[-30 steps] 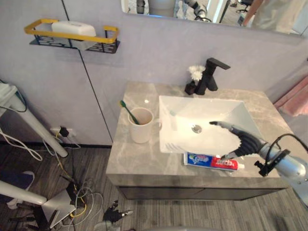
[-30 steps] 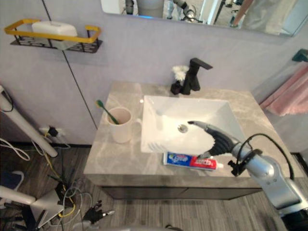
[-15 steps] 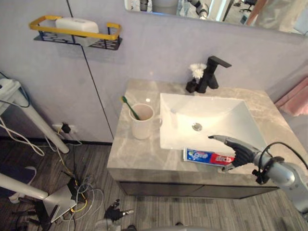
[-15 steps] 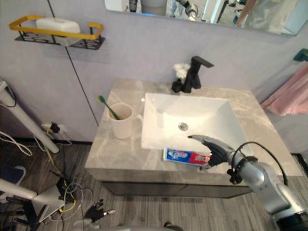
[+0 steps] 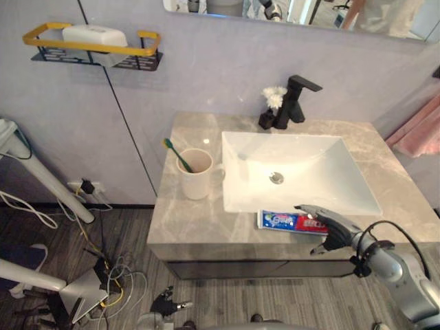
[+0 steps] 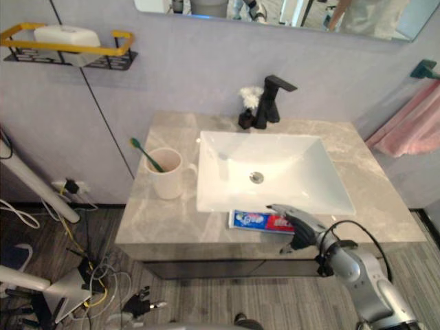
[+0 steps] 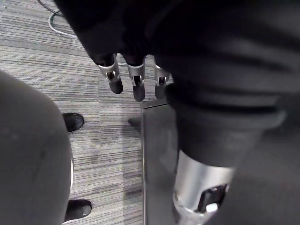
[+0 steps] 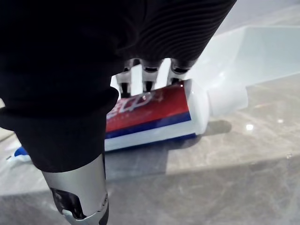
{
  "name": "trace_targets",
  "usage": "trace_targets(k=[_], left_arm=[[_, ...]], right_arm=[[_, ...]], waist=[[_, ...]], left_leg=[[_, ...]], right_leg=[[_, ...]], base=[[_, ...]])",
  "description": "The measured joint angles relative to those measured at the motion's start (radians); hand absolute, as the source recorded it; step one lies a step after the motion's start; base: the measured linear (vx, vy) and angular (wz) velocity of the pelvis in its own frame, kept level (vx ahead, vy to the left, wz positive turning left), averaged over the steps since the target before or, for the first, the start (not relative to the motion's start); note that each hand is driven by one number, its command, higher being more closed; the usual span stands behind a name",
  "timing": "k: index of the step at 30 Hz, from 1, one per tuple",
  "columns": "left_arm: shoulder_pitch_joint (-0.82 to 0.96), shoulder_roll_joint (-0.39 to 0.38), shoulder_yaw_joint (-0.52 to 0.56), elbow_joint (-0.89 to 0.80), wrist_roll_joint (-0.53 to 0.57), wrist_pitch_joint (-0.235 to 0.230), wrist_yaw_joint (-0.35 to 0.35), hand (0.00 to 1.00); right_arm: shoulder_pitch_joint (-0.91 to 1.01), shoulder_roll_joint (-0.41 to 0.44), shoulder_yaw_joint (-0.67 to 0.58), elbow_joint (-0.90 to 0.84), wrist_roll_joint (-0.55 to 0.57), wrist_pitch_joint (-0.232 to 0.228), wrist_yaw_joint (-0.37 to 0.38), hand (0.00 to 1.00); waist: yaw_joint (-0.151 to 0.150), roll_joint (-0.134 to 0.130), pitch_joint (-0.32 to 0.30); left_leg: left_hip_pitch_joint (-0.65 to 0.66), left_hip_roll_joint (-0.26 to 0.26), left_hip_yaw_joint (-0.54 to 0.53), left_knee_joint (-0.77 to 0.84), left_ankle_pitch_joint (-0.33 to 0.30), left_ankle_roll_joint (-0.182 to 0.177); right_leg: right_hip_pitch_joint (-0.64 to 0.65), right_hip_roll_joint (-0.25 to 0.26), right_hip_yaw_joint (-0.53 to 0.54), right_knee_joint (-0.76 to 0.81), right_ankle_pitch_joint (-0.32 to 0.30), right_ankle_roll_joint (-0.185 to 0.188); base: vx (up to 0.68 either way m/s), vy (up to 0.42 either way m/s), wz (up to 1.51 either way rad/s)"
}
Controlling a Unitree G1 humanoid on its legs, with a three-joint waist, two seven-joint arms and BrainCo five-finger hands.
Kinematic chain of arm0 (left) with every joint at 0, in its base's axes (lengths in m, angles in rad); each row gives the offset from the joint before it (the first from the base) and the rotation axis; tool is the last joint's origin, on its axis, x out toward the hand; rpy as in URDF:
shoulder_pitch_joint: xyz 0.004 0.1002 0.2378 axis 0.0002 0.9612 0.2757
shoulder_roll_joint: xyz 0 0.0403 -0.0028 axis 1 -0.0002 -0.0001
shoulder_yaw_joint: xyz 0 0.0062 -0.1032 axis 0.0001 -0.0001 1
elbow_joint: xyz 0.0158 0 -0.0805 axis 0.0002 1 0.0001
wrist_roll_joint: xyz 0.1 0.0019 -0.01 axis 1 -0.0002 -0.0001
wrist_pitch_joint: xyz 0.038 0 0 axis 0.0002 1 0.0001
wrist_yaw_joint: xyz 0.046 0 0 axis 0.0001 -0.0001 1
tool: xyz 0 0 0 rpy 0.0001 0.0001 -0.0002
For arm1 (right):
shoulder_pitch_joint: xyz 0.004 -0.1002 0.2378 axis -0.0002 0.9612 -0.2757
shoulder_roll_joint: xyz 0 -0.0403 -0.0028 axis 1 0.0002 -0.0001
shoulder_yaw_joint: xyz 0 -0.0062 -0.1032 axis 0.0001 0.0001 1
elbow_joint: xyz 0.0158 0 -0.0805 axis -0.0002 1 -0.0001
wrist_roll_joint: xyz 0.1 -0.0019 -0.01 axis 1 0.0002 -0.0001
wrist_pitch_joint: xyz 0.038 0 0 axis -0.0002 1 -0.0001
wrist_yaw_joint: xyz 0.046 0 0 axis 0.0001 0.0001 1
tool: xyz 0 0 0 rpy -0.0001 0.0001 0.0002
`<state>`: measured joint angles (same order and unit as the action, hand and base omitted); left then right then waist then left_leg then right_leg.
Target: Organize washtable
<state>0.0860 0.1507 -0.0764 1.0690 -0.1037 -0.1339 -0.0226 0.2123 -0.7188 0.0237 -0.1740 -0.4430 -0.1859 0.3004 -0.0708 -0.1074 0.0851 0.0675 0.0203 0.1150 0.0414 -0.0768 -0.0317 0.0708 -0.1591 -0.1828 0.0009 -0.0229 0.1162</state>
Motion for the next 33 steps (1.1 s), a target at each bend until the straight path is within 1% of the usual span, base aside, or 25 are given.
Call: trace_targets(k=[7,18,27,30,33], left_arm=[[0.000,-0.001,0.001,-0.001,0.000,0.000,0.000,0.00],[0.000,-0.002,0.002,-0.001,-0.004,0.000,0.000,0.00],[0.000,-0.001,0.003,-0.001,-0.012,-0.001,0.001,0.00],[0.001,-0.001,0.005,-0.001,-0.012,-0.001,0.001,0.00],[0.001,-0.001,0.006,-0.001,-0.012,-0.002,0.002,0.00]], right_arm=[[0.016,0.026,-0.055,-0.040,0.001,0.002,-0.017,1.00],[0.021,0.042,-0.056,-0.048,0.032,0.019,-0.010,1.00],[0.022,0.042,-0.056,-0.046,0.053,0.020,-0.010,1.00],[0.022,0.043,-0.056,-0.045,0.052,0.020,-0.012,1.00],[0.022,0.050,-0.056,-0.045,0.048,0.020,-0.030,1.00]], waist=[[0.001,0.005,0.002],[0.001,0.006,0.003],[0.001,0.010,0.006],[0.001,0.010,0.006],[0.001,0.010,0.006]], left_leg=[[-0.001,0.003,0.001,-0.001,0.000,0.000],[-0.001,0.009,0.005,-0.003,0.000,0.000],[-0.002,0.011,0.008,-0.005,0.000,0.000],[-0.001,0.011,0.009,-0.005,0.000,0.000],[0.000,0.011,0.010,-0.005,0.000,0.000]], right_leg=[[-0.001,0.002,0.001,-0.002,0.000,0.000],[-0.004,0.003,0.004,-0.001,0.000,0.000],[-0.006,0.006,0.007,-0.002,0.000,0.000],[-0.006,0.006,0.008,-0.002,0.000,0.000],[-0.006,0.006,0.010,-0.002,0.001,-0.001]], base=[[0.00,0.000,0.00],[0.00,0.000,0.00],[0.00,0.000,0.00],[0.00,0.000,0.00],[0.00,0.000,0.00]])
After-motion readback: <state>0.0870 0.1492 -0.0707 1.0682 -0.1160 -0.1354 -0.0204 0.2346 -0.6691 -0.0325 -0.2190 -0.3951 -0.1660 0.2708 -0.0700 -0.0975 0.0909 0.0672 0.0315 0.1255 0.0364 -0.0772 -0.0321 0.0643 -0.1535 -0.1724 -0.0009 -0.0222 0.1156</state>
